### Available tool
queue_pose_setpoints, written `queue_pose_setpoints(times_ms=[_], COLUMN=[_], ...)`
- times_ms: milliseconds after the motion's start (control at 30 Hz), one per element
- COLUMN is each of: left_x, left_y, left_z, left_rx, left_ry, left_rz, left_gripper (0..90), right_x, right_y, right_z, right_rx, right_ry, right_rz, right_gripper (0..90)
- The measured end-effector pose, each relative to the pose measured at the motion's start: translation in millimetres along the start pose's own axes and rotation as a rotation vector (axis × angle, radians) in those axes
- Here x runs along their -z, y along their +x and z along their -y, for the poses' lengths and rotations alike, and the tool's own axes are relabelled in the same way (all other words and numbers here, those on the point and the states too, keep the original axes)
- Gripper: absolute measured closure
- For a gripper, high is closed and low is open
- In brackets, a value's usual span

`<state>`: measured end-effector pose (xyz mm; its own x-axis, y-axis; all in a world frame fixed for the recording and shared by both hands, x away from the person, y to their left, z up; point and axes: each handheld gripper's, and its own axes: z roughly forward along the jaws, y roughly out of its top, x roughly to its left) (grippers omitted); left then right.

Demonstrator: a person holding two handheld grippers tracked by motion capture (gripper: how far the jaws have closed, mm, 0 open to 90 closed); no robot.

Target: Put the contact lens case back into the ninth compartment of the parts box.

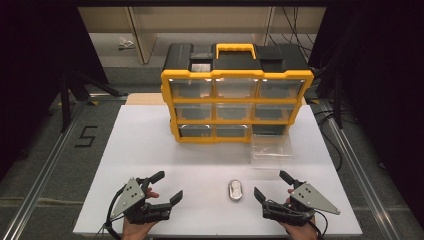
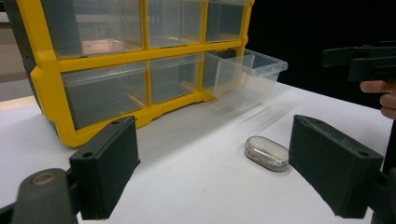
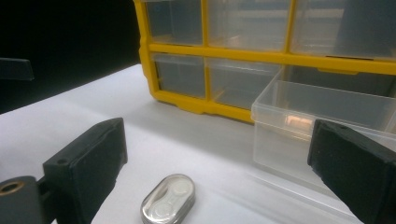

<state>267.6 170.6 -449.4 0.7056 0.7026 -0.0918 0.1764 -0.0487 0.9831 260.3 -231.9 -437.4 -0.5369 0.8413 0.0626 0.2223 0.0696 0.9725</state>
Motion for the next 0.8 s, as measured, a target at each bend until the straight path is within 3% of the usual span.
queue_pose_setpoints(times_ms=[300,567,800], left_x=[-0.9,-0.8,-1.2], left_y=[-0.3,0.0,-1.0], left_z=[0.2,0.1,0.2], left_rx=[-0.002,-0.001,-0.007], left_ry=[0.003,0.000,0.001], left_rz=[-0.002,-0.005,-0.006], left_gripper=[15.6,15.6,15.6], right_x=[-0.1,-4.2,-6.4], right_y=[-1.0,-0.6,-1.9], right_z=[-0.8,-1.8,-6.3], right_rx=[-0.010,0.001,-0.027], right_ry=[-0.004,0.044,0.066], right_rz=[-0.004,-0.034,-0.052], right_gripper=[5.0,4.8,4.2])
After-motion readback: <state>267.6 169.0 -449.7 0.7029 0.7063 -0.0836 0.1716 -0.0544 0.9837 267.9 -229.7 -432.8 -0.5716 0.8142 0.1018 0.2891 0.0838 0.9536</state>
